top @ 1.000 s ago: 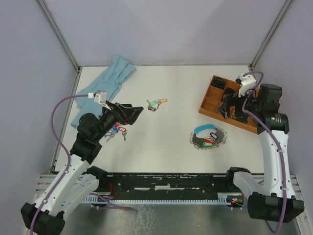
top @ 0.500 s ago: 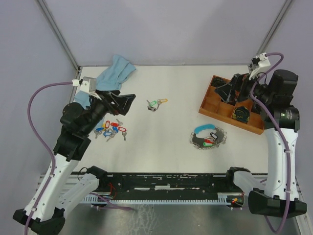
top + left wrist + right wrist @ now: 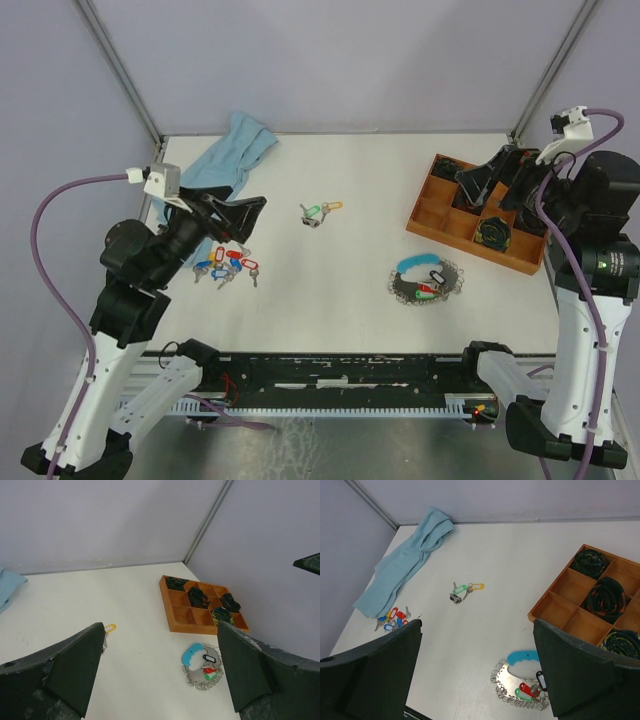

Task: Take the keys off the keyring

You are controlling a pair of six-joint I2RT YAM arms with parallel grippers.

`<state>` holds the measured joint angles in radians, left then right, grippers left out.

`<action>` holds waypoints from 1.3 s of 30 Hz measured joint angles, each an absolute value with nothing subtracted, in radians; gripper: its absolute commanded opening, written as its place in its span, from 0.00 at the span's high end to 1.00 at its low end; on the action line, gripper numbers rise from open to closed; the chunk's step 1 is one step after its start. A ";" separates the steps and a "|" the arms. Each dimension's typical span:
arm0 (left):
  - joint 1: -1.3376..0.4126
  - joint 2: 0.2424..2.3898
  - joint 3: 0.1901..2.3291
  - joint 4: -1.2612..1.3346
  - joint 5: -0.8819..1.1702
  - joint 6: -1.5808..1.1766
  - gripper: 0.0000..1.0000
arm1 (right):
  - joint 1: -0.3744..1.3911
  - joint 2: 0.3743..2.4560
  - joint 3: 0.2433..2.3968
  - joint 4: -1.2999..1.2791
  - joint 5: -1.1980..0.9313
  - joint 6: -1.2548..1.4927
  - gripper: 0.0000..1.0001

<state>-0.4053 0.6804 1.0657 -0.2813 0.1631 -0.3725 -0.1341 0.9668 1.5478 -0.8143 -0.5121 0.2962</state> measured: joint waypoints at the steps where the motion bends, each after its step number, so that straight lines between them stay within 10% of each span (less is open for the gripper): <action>1: -0.405 0.676 1.068 -0.286 0.163 -0.372 0.01 | -0.134 0.964 1.548 -0.820 -0.514 0.298 0.00; 39: -0.405 0.609 1.053 -0.323 0.163 -0.366 0.01 | -0.134 0.931 1.523 -0.839 -0.572 0.287 0.00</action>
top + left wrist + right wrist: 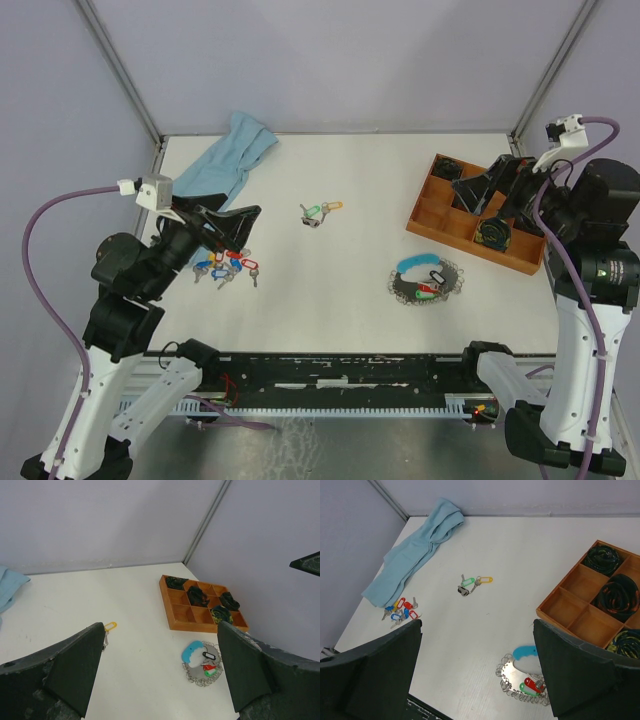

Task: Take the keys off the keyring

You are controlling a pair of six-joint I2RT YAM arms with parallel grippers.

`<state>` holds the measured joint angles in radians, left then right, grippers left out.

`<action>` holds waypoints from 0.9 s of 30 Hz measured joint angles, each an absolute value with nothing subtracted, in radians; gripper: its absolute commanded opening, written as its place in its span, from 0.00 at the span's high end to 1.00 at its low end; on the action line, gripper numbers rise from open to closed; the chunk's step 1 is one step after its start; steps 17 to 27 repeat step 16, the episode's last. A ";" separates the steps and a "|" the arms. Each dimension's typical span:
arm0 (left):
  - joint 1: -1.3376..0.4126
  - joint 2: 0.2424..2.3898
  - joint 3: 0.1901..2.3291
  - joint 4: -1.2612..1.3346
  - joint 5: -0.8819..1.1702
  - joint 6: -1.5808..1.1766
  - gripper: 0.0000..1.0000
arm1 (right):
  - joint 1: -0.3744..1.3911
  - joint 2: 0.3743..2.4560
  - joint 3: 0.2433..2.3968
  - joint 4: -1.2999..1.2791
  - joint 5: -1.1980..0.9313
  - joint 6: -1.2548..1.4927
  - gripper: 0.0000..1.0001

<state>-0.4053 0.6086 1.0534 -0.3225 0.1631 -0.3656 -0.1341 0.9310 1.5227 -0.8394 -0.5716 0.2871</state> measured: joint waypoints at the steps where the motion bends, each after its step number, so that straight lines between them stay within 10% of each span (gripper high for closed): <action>1: -0.405 0.608 1.053 -0.323 0.163 -0.366 0.01 | -0.134 0.930 1.523 -0.839 -0.572 0.287 0.00; 27: -0.405 0.606 1.052 -0.328 0.163 -0.366 0.01 | -0.134 0.910 1.508 -0.839 -0.586 0.274 0.00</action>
